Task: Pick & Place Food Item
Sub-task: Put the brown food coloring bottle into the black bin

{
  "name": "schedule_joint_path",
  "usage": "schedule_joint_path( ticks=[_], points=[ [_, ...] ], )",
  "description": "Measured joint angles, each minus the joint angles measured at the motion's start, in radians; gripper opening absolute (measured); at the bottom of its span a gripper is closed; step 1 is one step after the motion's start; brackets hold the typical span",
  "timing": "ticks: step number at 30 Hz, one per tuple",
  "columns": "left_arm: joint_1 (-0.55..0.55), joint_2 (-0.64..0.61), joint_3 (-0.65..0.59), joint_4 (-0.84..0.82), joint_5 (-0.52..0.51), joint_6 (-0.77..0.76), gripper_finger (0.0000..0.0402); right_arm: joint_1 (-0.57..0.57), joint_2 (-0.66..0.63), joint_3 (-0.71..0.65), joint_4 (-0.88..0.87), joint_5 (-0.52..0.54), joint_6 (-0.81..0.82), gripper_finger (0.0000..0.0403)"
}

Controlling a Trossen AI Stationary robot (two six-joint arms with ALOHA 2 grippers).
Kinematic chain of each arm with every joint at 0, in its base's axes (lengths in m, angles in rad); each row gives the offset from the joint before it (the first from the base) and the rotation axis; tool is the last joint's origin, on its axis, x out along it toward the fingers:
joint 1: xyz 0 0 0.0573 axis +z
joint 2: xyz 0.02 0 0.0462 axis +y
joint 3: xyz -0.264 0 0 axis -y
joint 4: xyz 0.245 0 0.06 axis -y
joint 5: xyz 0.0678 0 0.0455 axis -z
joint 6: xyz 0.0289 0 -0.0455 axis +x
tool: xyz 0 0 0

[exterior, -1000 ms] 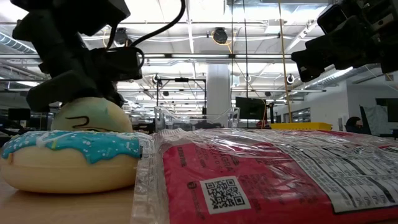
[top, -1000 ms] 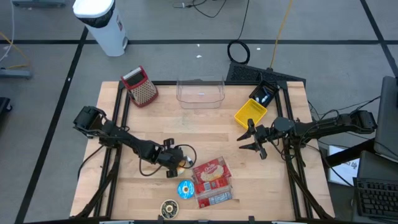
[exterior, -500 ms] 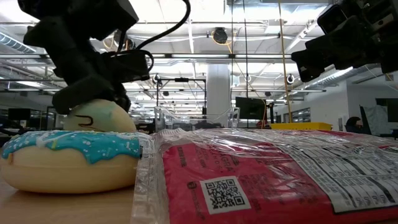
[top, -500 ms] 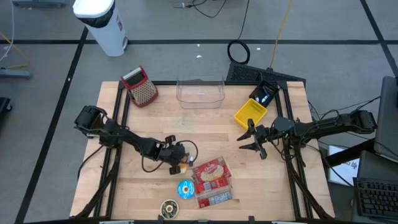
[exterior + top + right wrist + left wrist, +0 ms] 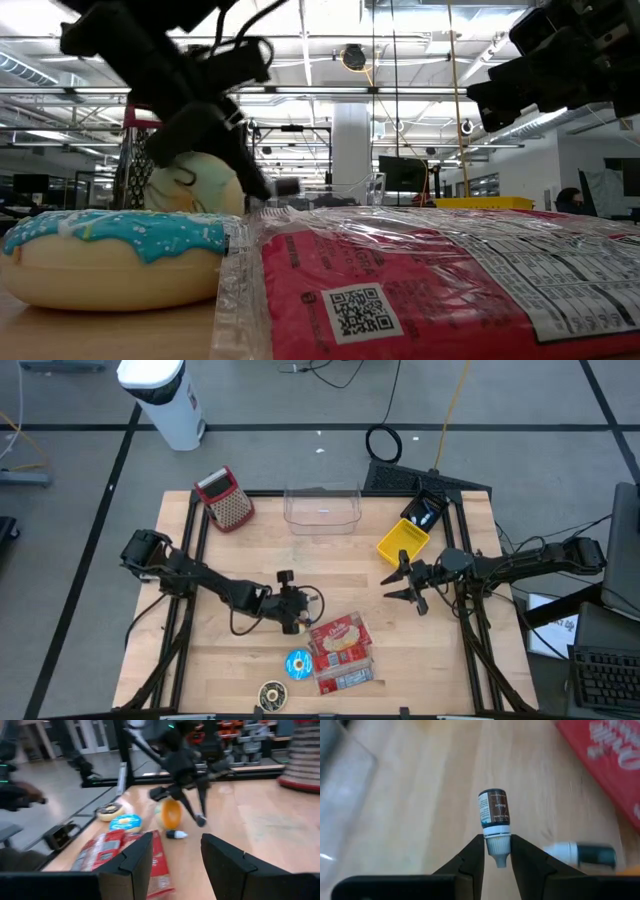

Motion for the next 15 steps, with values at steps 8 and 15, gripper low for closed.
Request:
schedule_joint_path(
  ticks=[8, 15],
  points=[
    [0.015, 0.000, 0.135, 0.001, -0.140, 0.258, 0.0090, -0.001, 0.023, 0.000, 0.002, 0.070, 0.038, 0.0155],
    [0.051, 0.000, 0.224, 0.003, -0.169, 0.440, 0.0090, 0.000, 0.149, 0.000, 0.108, 0.170, 0.116, 0.0155]
  ],
)
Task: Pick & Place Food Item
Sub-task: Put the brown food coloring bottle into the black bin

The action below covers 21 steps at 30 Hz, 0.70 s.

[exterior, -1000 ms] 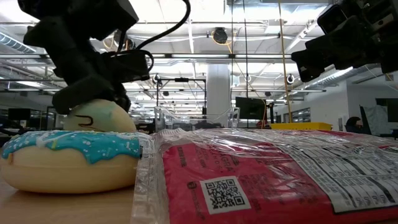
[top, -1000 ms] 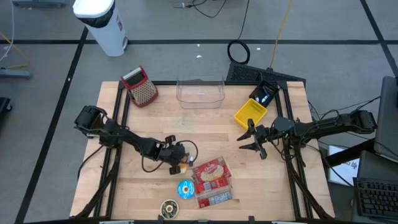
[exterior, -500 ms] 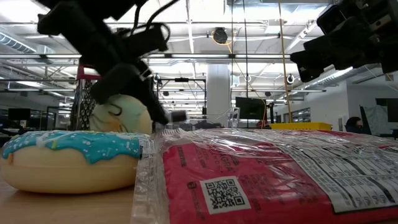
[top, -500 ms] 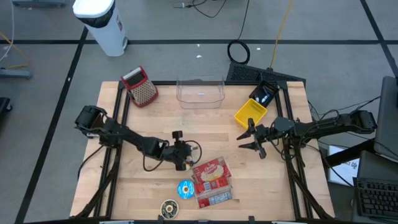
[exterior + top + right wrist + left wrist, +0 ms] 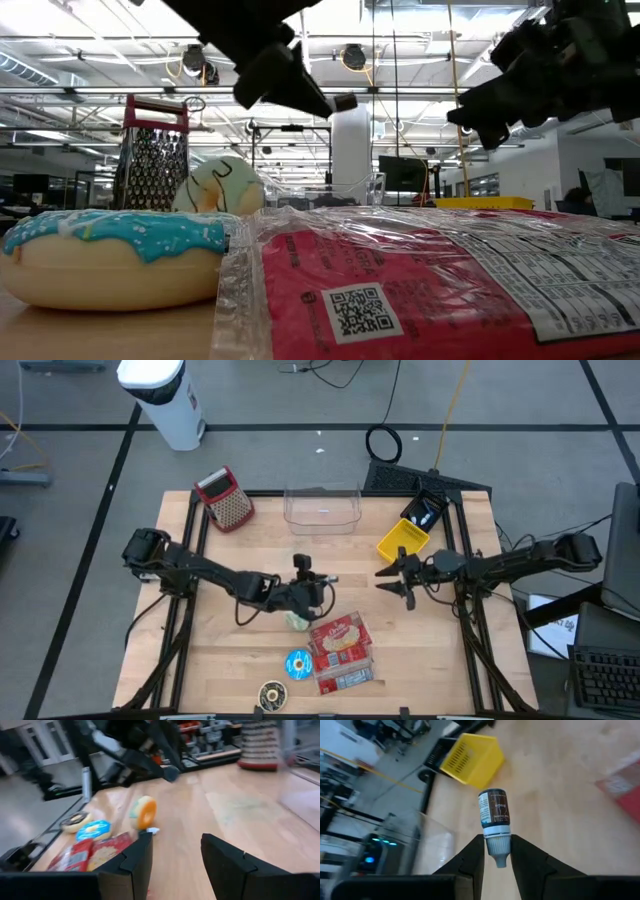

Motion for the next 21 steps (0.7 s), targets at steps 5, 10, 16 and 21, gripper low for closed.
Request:
schedule_joint_path(
  ticks=[5, 10, 16, 21],
  points=[
    [0.023, 0.000, 0.014, 0.054, -0.029, 0.122, 0.0090, 0.000, 0.118, 0.000, 0.143, 0.068, 0.063, 0.0155],
    [0.033, 0.000, 0.014, 0.149, -0.023, 0.204, 0.0090, 0.000, 0.230, 0.001, 0.331, 0.086, 0.117, 0.0155],
    [0.033, 0.000, 0.014, 0.170, -0.020, 0.264, 0.0090, 0.000, 0.334, 0.078, 0.371, 0.082, 0.153, 0.0178],
    [0.033, 0.000, 0.014, 0.167, -0.020, 0.292, 0.0090, 0.000, 0.430, 0.186, 0.346, 0.078, 0.176, 0.0228]
  ],
)
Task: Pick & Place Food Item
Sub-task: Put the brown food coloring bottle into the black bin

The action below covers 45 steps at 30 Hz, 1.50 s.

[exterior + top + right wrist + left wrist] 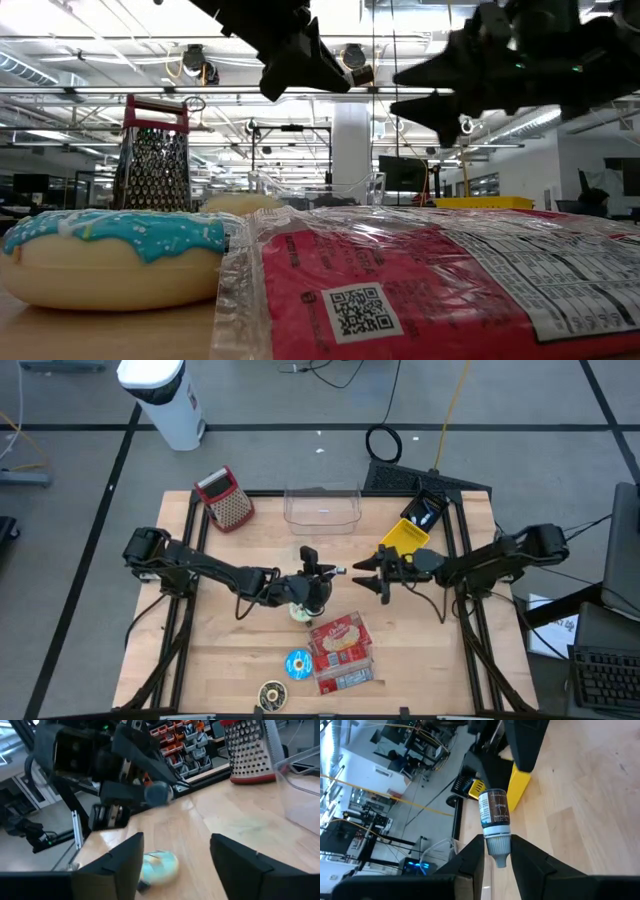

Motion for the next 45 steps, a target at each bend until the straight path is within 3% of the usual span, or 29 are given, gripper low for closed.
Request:
schedule_joint_path(
  ticks=[7, 19, 45],
  points=[
    [0.000, 0.000, 0.000, -0.028, 0.000, 0.007, 0.0090, -0.005, 0.116, 0.128, -0.003, -0.002, 0.045, 0.0260],
    [0.000, 0.000, 0.000, -0.038, 0.001, 0.022, 0.0090, -0.007, 0.207, 0.251, -0.070, -0.029, 0.048, 0.0234],
    [0.000, 0.000, 0.000, -0.085, 0.024, -0.036, 0.0090, -0.014, 0.206, 0.257, -0.081, -0.059, 0.027, 0.0031]
  ],
)
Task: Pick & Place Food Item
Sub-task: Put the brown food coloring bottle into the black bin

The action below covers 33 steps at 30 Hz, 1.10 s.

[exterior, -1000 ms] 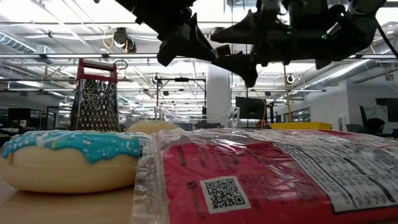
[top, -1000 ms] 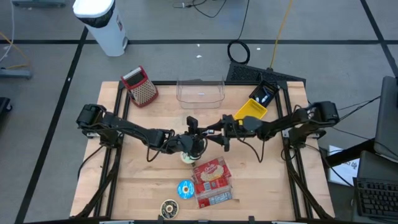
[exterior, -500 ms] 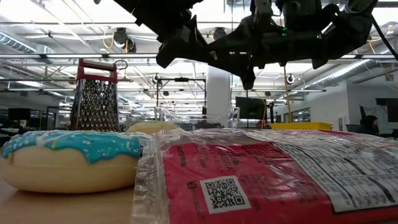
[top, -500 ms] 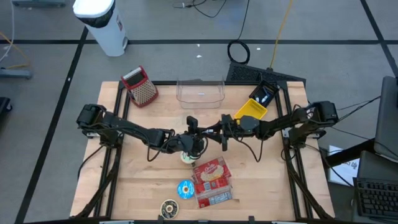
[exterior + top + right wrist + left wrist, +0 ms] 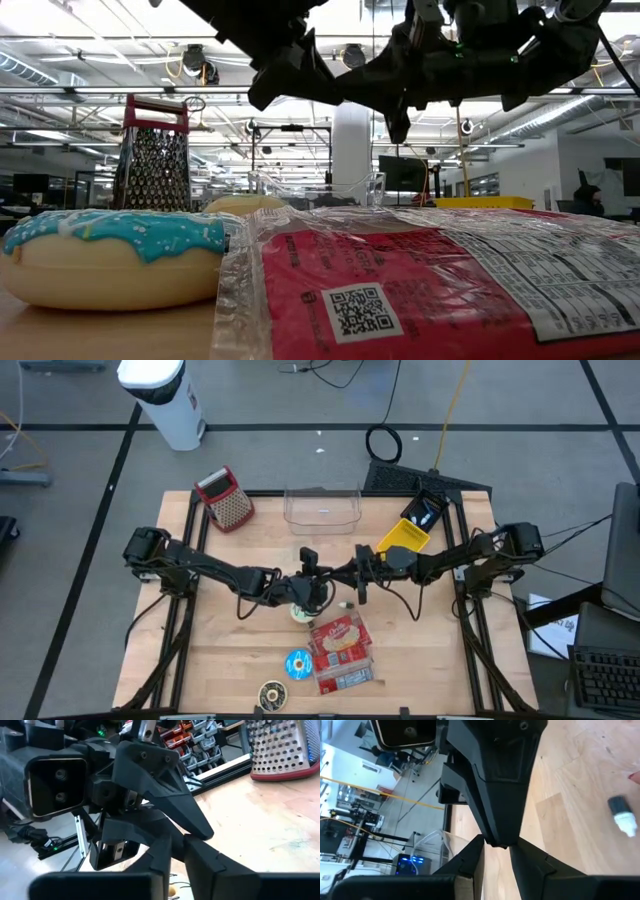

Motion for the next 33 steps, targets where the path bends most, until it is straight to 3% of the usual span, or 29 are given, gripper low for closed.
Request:
schedule_joint_path(
  ticks=[5, 9, 12, 17, 19, 21, 26, 33],
  points=[
    [-0.001, 0.000, 0.000, -0.023, 0.014, -0.071, 0.0090, -0.001, 0.000, 0.000, -0.011, -0.140, -0.091, 0.0002],
    [0.000, 0.000, 0.000, -0.024, 0.041, -0.152, 0.0090, 0.035, -0.001, 0.000, -0.080, -0.259, -0.207, 0.0024],
    [0.000, 0.000, 0.000, -0.024, 0.059, -0.196, 0.0090, 0.080, 0.000, 0.000, -0.232, -0.186, -0.245, 0.0068],
    [0.000, 0.000, 0.000, -0.025, 0.059, -0.247, 0.0090, 0.165, 0.000, 0.000, -0.476, 0.155, -0.277, 0.0160],
    [0.001, 0.000, 0.000, -0.025, 0.059, -0.258, 0.0090, 0.187, 0.000, -0.001, -0.506, 0.218, -0.229, 0.0190],
    [0.004, 0.000, 0.000, -0.025, 0.059, -0.261, 0.0090, 0.203, 0.000, -0.001, -0.506, 0.217, -0.155, 0.0208],
    [0.017, 0.000, 0.000, -0.025, 0.100, -0.307, 0.0090, 0.242, 0.040, 0.000, -0.512, 0.224, -0.071, 0.0217],
    [0.039, 0.000, 0.000, -0.021, 0.162, -0.364, 0.0090, 0.253, 0.165, 0.023, -0.524, 0.247, 0.007, 0.0184]
  ],
)
